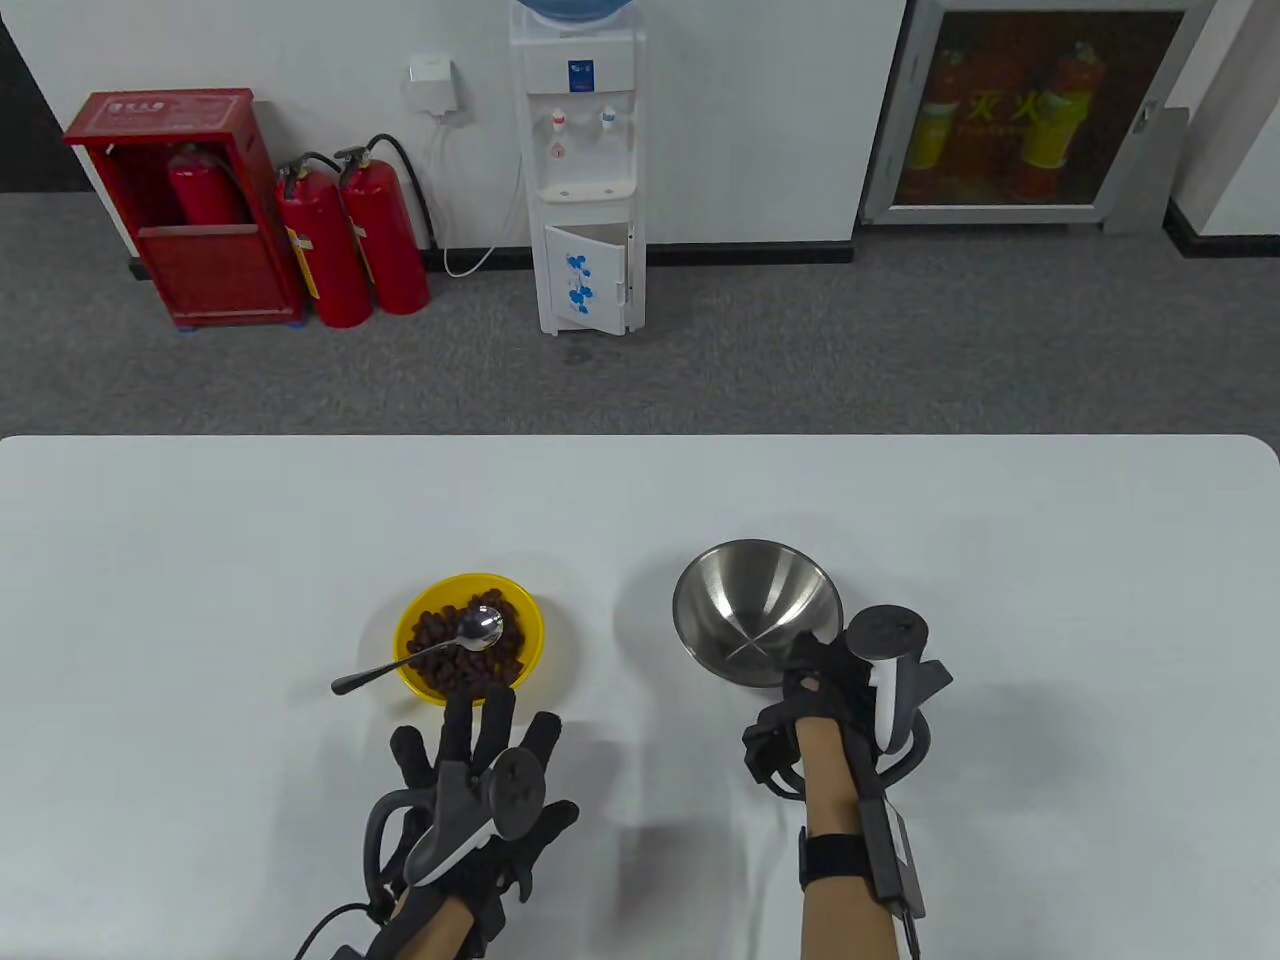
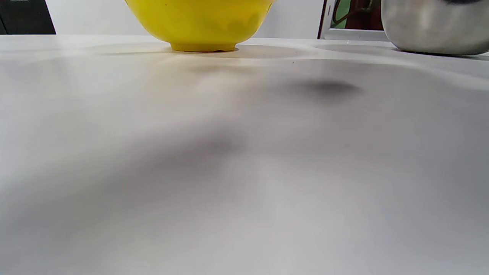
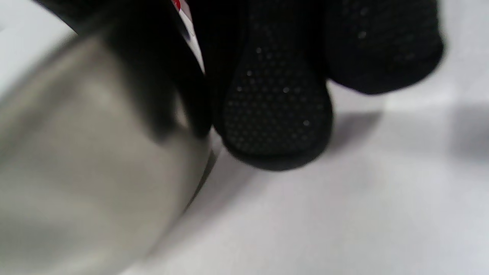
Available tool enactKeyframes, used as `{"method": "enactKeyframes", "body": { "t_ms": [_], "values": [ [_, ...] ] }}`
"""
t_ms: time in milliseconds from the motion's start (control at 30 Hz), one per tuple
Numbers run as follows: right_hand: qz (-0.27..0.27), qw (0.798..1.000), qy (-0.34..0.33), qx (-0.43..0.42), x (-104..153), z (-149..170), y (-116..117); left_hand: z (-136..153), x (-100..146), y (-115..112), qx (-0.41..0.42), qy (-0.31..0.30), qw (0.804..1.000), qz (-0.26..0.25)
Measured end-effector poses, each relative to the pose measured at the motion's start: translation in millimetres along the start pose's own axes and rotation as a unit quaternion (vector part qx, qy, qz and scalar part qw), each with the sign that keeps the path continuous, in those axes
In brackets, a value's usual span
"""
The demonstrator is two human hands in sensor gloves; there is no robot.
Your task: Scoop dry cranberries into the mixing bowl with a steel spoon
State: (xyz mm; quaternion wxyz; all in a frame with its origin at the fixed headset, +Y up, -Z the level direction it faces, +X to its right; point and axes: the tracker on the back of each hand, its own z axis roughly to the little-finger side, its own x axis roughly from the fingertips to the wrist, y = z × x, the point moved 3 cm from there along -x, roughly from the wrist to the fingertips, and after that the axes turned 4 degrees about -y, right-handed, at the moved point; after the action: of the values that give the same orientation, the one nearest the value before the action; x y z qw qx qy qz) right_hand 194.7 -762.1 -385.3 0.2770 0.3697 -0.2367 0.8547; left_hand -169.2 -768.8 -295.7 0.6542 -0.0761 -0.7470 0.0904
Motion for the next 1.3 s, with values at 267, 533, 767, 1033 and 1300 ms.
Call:
{"method": "enactKeyframes", "body": {
  "t_ms": [267, 533, 767, 1033, 1300],
  "values": [
    [0.015, 1.0, -0.013, -0.006, -5.7, 2.5, -2.0, 1.8, -0.7, -0.6, 0.007, 0.001, 1.0, 0.004],
    [0.006, 0.997, -0.065, -0.035, -0.5, -6.9, -16.2, 8.5, -2.7, -1.9, 0.02, 0.007, 1.0, 0.006],
    [-0.031, 0.987, -0.143, -0.073, 15.6, -5.7, -34.1, 11.1, -2.8, -0.8, 0.021, 0.01, 1.0, -0.001],
    [-0.061, 0.968, -0.234, -0.071, 49.4, 12.1, -36.6, 18.5, -1.6, 4.4, 0.034, 0.014, 0.999, -0.024],
    [-0.106, 0.952, -0.285, -0.028, 59.9, 29.4, -7.1, 20.6, 0.6, 7.6, 0.027, 0.02, 0.999, -0.032]
  ]
}}
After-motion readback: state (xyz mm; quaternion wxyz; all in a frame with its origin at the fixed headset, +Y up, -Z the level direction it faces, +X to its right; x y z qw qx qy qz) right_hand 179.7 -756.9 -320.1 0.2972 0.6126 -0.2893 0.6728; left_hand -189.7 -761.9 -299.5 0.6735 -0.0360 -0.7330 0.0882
